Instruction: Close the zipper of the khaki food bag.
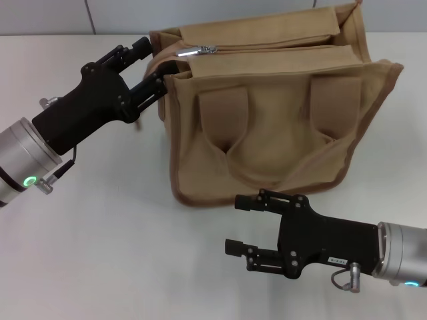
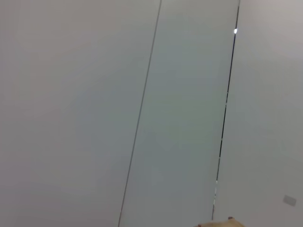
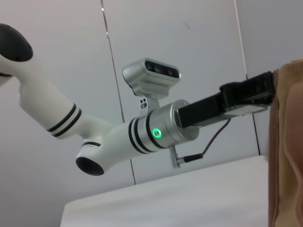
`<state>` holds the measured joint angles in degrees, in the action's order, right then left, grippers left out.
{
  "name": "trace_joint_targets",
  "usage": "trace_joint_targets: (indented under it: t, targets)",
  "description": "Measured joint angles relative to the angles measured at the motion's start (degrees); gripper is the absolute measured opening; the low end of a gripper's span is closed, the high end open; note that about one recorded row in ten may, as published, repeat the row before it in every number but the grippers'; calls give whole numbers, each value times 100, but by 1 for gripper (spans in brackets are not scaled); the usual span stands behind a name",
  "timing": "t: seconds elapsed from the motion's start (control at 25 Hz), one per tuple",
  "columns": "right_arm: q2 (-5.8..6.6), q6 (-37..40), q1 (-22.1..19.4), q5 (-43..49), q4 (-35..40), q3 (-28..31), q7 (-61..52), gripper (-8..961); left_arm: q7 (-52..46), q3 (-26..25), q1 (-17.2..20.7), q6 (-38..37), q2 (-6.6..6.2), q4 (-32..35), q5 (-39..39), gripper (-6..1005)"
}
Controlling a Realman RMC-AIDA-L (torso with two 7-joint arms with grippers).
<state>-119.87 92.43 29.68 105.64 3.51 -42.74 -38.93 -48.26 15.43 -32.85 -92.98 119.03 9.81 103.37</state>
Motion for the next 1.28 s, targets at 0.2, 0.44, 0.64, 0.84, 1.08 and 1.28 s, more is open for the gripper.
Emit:
trace_joint_targets:
  t: [0.2,0.44,0.64,0.84,1.08,1.28]
  targets:
    - [-1,-66,15,0,-34,10,0,698,92,25,42,-1,-2,-36,-19,592]
    - [-1,-77,37,0,-35,11,0,697,572,-5,137,-11,-3,-268,-80,434]
    - [-1,-73,38,0,-50,21,0,696,584,-5,151,-61,-3,-302,-118,329]
    - [-1,143,39,-3,-159,242,-36,695,583,-9,131,-235,4,-337,-143,225]
    - [40,1054,-66,-7,-151,631,-424,693,589,-71,106,-308,4,-536,-427,90]
    - [39,1492,-23,-9,-140,1558,-1853,692,588,-75,20,-310,6,-705,-443,82]
